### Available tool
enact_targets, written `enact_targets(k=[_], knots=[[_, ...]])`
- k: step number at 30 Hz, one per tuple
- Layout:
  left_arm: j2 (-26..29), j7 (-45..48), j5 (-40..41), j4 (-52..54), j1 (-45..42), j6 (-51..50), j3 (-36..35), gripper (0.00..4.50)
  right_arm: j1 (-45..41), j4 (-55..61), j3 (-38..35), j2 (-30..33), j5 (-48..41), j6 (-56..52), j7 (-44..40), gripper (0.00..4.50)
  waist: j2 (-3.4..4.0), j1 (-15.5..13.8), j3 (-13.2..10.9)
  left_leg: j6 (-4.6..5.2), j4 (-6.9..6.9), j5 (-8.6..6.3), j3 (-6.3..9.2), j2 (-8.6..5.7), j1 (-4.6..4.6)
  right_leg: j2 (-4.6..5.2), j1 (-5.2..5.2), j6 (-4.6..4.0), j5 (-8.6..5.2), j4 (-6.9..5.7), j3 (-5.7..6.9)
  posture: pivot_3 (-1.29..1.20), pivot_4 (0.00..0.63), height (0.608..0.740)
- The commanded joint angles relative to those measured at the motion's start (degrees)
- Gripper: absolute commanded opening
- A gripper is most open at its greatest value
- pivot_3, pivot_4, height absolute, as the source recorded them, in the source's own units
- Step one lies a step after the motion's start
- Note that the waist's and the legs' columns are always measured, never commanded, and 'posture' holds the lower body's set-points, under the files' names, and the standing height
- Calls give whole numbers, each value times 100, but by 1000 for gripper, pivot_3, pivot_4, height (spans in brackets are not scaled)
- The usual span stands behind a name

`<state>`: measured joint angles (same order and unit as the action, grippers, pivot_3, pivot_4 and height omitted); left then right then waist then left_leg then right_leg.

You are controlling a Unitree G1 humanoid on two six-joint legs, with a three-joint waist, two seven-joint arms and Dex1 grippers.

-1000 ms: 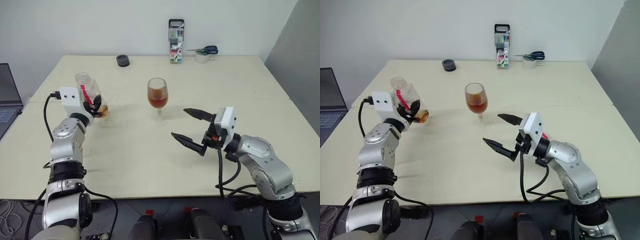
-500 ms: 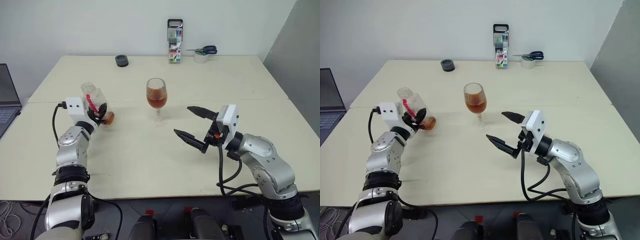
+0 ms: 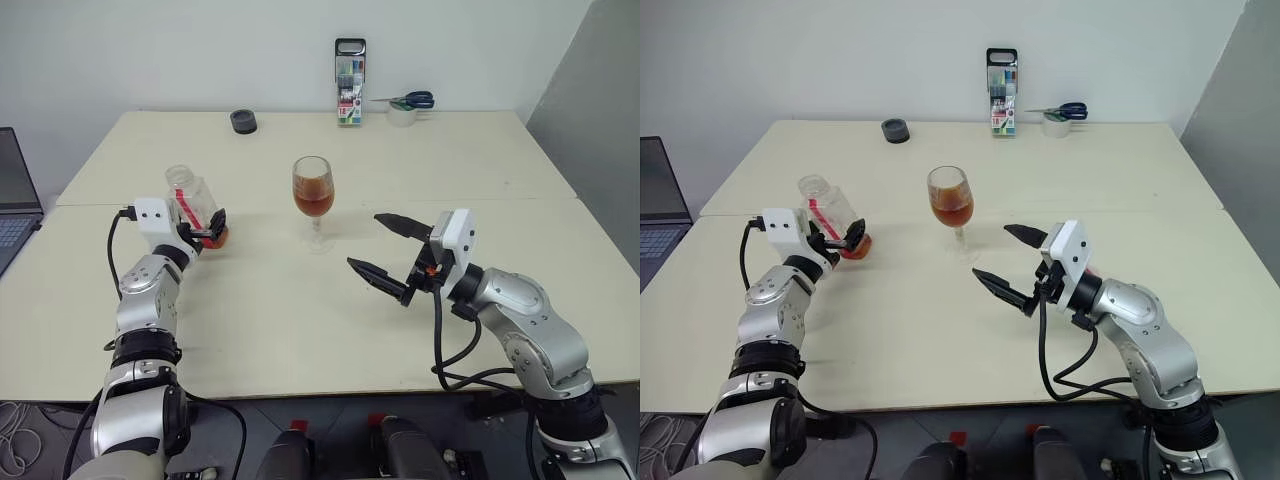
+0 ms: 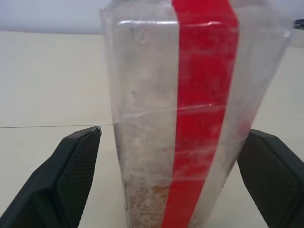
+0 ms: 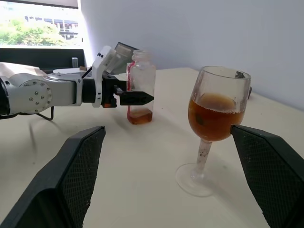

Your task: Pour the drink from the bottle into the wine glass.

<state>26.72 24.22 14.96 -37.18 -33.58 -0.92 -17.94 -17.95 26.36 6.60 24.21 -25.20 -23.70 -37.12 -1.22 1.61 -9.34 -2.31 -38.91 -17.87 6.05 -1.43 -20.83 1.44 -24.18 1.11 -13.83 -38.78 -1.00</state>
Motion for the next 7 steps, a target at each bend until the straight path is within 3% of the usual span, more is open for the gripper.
enact_targets(k=[1,7], knots=[[148,-78,-14,725,373,-200,-33,4453,258,409,-205,62,-108,-179,170,4500,0,0,0,0,1,0,1,1,0,3,0,0,0,1,0,0,150,740],[53,-507,62,2608,1618,-1156,-102,4453,1081,591,-649,-143,300,-1037,1590,4500,0,-2,0,0,5,-1,4,3,0,10,1,0,0,4,-3,0,150,740]])
